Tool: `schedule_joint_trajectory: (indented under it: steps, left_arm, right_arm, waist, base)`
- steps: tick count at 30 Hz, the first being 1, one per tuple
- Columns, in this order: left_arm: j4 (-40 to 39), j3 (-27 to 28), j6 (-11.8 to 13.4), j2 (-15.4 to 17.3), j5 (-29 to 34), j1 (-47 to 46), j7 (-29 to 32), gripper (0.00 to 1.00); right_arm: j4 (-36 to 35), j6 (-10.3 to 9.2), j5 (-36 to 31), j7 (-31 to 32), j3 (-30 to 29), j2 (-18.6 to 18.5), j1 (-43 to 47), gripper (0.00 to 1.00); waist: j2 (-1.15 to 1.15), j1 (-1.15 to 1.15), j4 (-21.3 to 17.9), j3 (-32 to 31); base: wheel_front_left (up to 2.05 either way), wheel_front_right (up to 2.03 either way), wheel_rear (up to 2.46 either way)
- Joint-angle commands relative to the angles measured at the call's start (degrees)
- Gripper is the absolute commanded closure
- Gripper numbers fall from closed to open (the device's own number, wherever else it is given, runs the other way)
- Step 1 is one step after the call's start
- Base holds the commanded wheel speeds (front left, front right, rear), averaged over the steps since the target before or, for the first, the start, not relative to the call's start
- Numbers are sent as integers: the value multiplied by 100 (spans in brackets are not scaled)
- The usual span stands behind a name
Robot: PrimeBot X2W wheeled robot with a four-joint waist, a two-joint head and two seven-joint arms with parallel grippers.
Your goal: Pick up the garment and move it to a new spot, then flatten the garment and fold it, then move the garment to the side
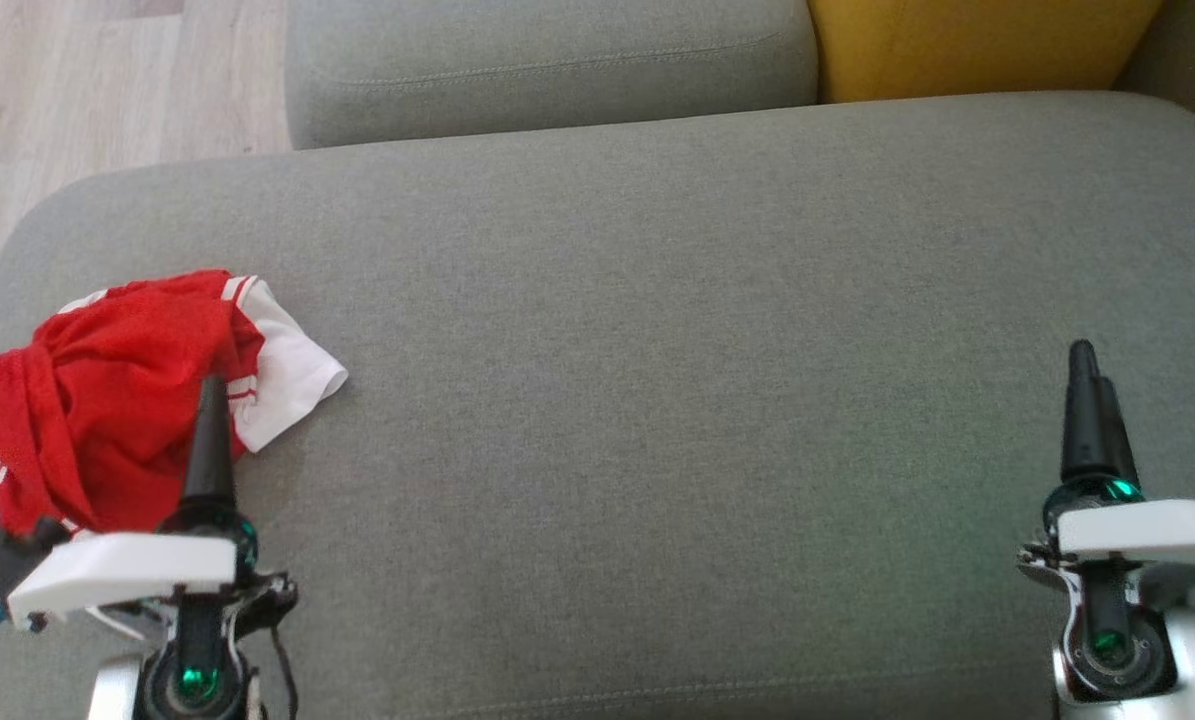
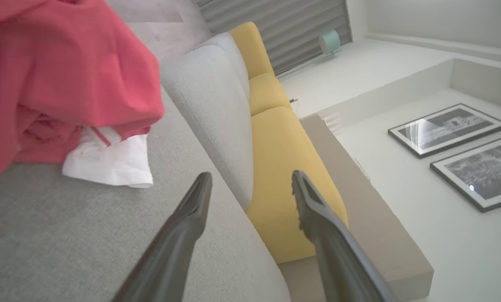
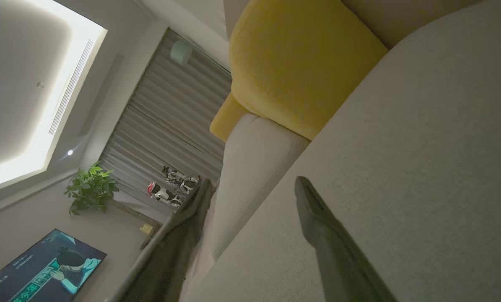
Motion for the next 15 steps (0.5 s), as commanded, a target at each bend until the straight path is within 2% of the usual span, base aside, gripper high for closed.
schedule_joint_trajectory:
  steps: [1, 7, 12, 15]
  left_arm:
    - [-336, 19, 30, 73, 241, -382, -73, 0]
    - [-466, -260, 114, 77, 941, -386, -173, 0]
    - [-464, -523, 128, 92, 1835, -419, -257, 0]
    - [-443, -695, 217, 129, 2307, -440, -307, 0]
  right_arm:
    - [-280, -2, -256, -78, 94, -33, -310, 0]
    - [-329, -2, -993, -180, 309, -49, -357, 0]
    - [-239, -2, -1608, -264, 453, -114, -419, 0]
    - [-200, -2, -1928, -314, 559, -152, -476, 0]
  waist:
    - [0, 0, -17, 12]
    - [0, 0, -101, 46]
    - [0, 0, -172, 63]
    - [0, 0, -211, 82]
  base:
    - [0, 0, 0]
    - [0, 0, 0]
    - [0, 0, 0]
    - [0, 0, 0]
